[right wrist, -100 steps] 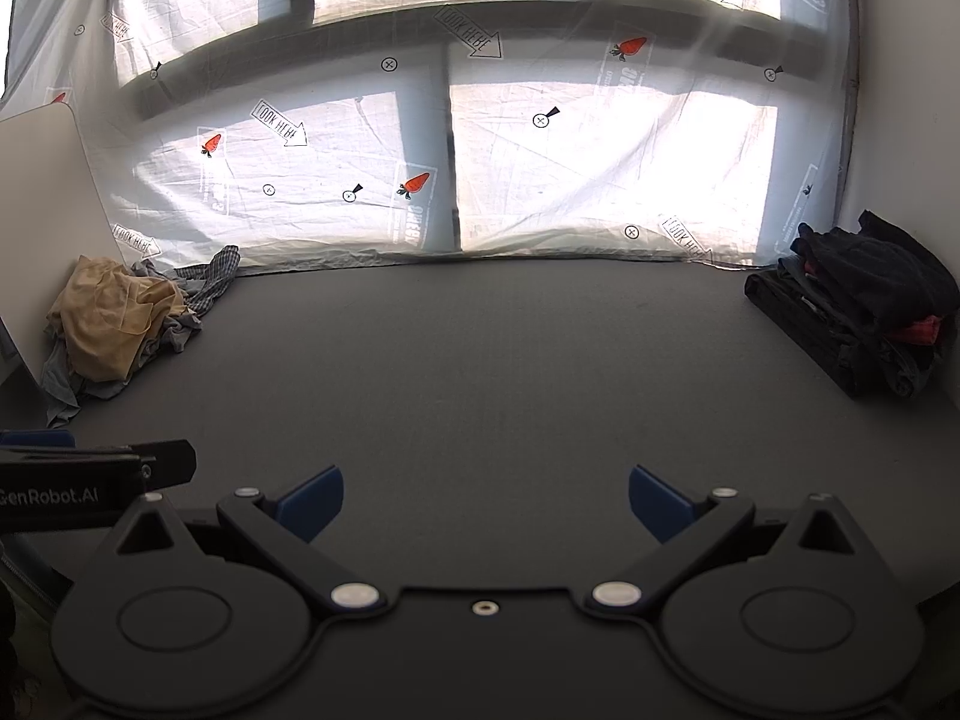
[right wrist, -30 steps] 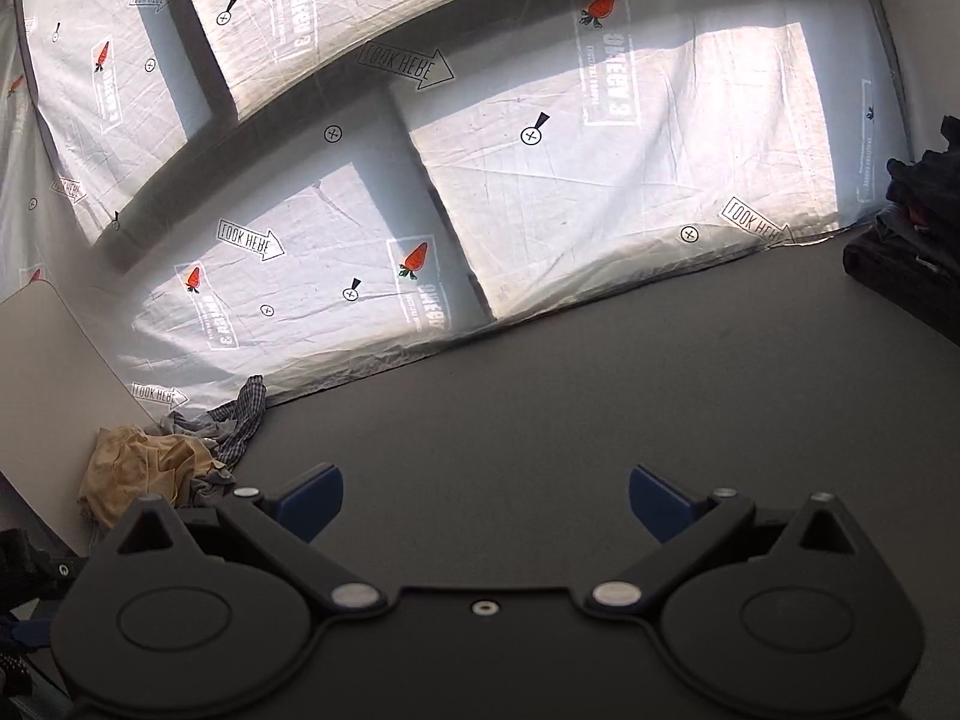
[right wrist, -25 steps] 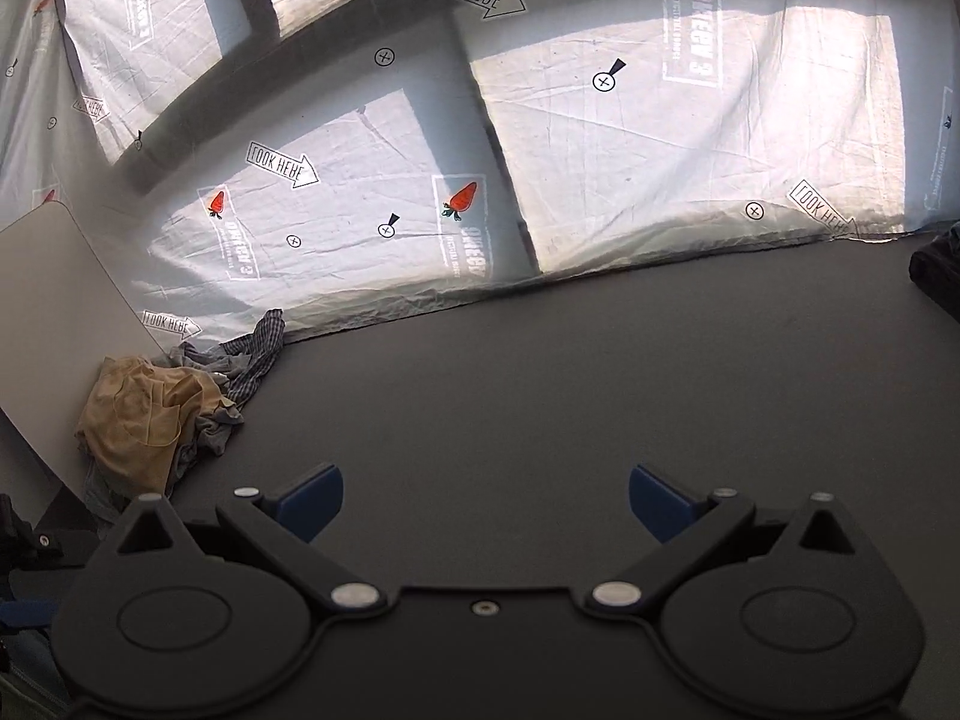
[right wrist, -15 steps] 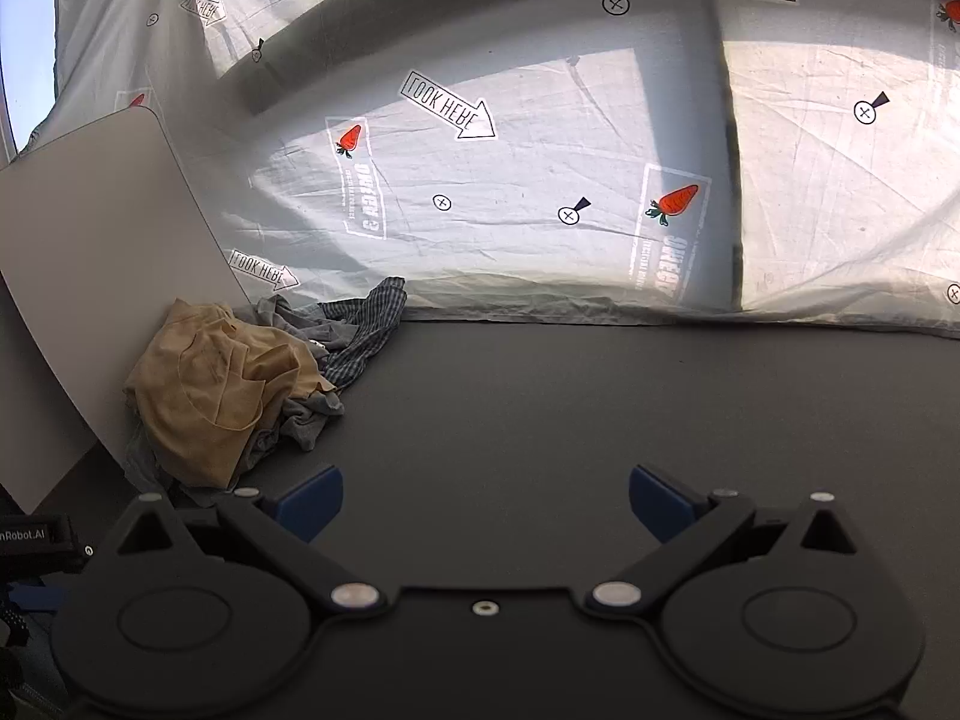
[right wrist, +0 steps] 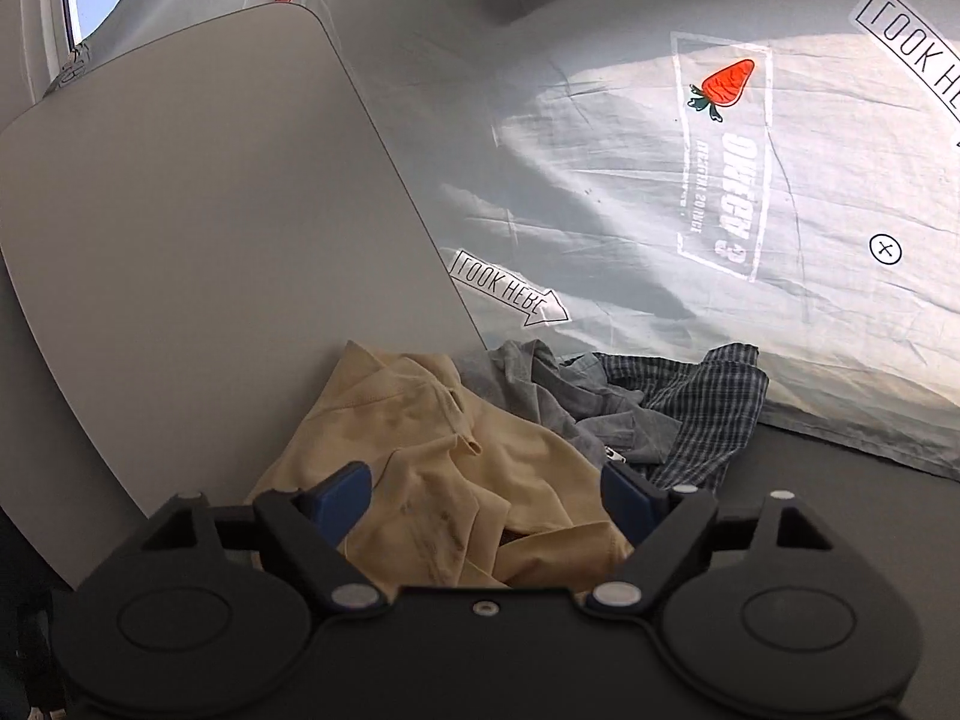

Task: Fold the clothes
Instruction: 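Reach the right gripper into the pile and grasp the beige shirt, then pull the beige shirt out of the pile and lay it on the table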

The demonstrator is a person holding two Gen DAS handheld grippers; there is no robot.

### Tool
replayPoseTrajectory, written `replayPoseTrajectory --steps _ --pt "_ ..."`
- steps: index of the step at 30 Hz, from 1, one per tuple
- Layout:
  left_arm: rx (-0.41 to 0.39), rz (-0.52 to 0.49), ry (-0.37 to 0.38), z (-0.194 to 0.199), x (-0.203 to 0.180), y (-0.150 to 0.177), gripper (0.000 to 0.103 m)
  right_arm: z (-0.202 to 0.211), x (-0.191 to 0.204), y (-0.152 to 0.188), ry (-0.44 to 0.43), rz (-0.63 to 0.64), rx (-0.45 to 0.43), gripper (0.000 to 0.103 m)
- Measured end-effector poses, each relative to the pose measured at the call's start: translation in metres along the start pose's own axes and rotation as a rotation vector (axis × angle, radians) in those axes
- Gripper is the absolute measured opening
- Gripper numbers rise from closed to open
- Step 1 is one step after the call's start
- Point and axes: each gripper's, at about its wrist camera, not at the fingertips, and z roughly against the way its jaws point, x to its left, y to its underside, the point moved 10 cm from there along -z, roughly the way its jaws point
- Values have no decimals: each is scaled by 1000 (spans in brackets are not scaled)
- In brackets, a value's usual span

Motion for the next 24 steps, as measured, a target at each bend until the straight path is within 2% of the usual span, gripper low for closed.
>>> replayPoseTrajectory --steps 1,2,4,8,10,11,12,15,20,22,24 --pt "12 15 -4 -11 1 -6 103 -17 4 0 -22 -1 13 71" --pt "26 24 -4 -19 1 -10 103 -33 7 -1 -40 1 28 59" --pt "52 37 5 -34 -1 -15 103 -64 10 0 -69 -9 50 59" --pt "72 32 34 -45 -2 -18 103 -108 4 4 -70 -47 89 60" --pt "75 24 55 -47 0 -17 103 -119 2 7 -74 -72 101 41" --pt "80 27 67 -48 1 -16 103 -119 2 8 -81 -80 101 16" --pt "85 31 77 -49 2 -16 103 -118 3 10 -88 -87 101 12" --pt "79 12 78 -48 2 -14 103 -106 11 11 -88 -34 69 7" --pt "6 -121 -16 -24 -6 -5 103 -52 16 -6 -63 -9 -56 5" --pt "-3 -130 -6 -8 -9 3 103 -24 18 -15 -40 -3 -112 5" --pt "-10 -113 41 8 -13 11 103 8 17 -23 -7 14 -168 4"
